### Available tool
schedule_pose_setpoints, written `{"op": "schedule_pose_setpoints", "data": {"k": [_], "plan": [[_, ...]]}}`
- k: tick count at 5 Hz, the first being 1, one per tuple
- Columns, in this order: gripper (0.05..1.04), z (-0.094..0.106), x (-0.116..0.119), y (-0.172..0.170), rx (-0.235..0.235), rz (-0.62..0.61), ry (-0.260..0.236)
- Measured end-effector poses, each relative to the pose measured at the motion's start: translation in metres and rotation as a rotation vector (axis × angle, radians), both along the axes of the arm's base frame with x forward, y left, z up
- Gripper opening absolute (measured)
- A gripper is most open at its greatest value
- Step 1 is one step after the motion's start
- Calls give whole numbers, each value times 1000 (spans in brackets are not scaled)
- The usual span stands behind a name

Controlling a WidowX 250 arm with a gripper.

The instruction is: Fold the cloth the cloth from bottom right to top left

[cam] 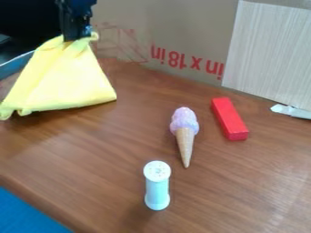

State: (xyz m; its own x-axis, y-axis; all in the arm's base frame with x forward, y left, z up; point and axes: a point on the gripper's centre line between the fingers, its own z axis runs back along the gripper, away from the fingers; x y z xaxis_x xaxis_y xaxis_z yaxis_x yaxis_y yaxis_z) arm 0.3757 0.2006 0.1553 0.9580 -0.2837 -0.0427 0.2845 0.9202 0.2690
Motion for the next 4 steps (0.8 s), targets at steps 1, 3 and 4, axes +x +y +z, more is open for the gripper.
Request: {"op": "schedule_pose_setpoints", "data": {"k": [1,3,4], "plan": [[56,8,7,4,-44,-10,-19],[56,14,17,19,-34,4,-81],[56,13,22,28,-41,19,-93]]}}
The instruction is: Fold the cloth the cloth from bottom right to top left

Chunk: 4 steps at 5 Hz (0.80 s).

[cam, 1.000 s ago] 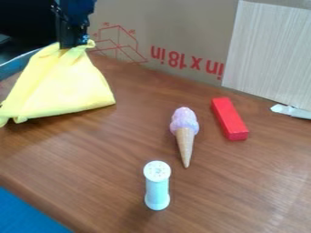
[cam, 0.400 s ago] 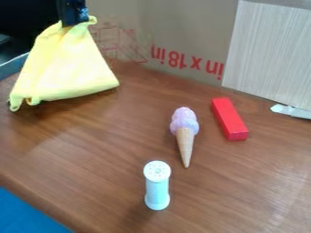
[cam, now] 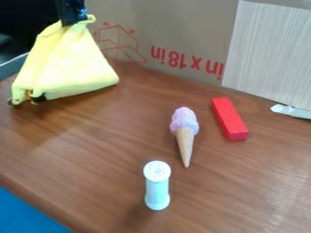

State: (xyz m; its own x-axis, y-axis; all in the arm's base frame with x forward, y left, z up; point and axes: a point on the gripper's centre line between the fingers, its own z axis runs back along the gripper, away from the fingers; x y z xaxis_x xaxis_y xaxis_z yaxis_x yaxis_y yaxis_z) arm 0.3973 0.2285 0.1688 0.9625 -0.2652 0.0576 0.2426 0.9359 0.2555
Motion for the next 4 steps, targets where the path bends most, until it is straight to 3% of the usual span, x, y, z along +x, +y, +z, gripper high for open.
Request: {"op": "schedule_pose_setpoints", "data": {"k": [1,3,4], "plan": [[56,7,5,8,2,7,-17],[79,2,14,15,12,10,-23],[227,-27,13,24,46,1,-14]]}}
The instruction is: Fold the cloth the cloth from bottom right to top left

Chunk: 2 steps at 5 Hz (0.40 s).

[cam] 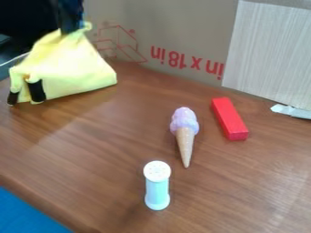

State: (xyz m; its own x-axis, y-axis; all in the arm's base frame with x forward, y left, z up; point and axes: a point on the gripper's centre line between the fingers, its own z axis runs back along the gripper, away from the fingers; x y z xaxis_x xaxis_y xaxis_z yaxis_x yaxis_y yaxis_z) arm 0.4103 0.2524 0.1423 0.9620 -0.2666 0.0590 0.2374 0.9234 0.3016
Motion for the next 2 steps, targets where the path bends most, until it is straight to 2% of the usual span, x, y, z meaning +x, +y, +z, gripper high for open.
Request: {"op": "schedule_pose_setpoints", "data": {"k": [1,2], "plan": [[478,7,-1,4,46,-10,-38],[780,10,-2,8,75,-23,-61]]}}
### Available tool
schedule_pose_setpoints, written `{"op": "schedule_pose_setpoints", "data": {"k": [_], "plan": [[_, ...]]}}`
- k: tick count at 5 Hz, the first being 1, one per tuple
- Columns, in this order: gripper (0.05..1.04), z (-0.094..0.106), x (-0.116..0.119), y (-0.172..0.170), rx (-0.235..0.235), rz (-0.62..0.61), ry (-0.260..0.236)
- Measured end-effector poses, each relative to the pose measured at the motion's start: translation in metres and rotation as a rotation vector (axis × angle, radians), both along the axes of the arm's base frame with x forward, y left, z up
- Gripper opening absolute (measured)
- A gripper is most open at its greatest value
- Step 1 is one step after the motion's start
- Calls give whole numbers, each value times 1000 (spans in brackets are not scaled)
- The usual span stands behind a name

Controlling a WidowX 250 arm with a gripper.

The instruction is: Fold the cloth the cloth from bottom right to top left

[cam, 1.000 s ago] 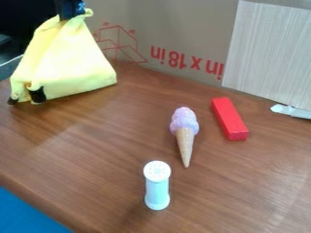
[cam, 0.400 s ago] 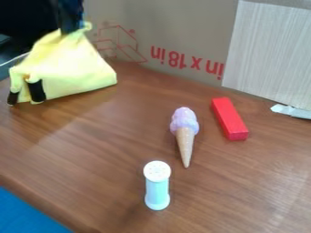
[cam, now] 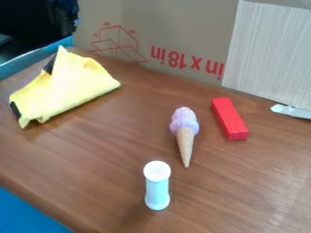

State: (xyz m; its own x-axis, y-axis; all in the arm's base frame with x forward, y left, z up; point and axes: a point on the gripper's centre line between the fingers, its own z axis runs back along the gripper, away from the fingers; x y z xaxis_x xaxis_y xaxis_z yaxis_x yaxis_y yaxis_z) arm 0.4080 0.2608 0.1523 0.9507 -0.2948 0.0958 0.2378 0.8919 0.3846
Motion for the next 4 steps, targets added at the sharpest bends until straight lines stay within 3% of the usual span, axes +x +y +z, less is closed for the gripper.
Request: {"op": "schedule_pose_setpoints", "data": {"k": [1,2,3,4], "plan": [[994,1,-6,7,-17,22,-5],[1000,4,-11,2,-41,13,-6],[1000,10,-37,-28,-54,-52,11],[1000,13,-67,-73,-129,-128,48]]}}
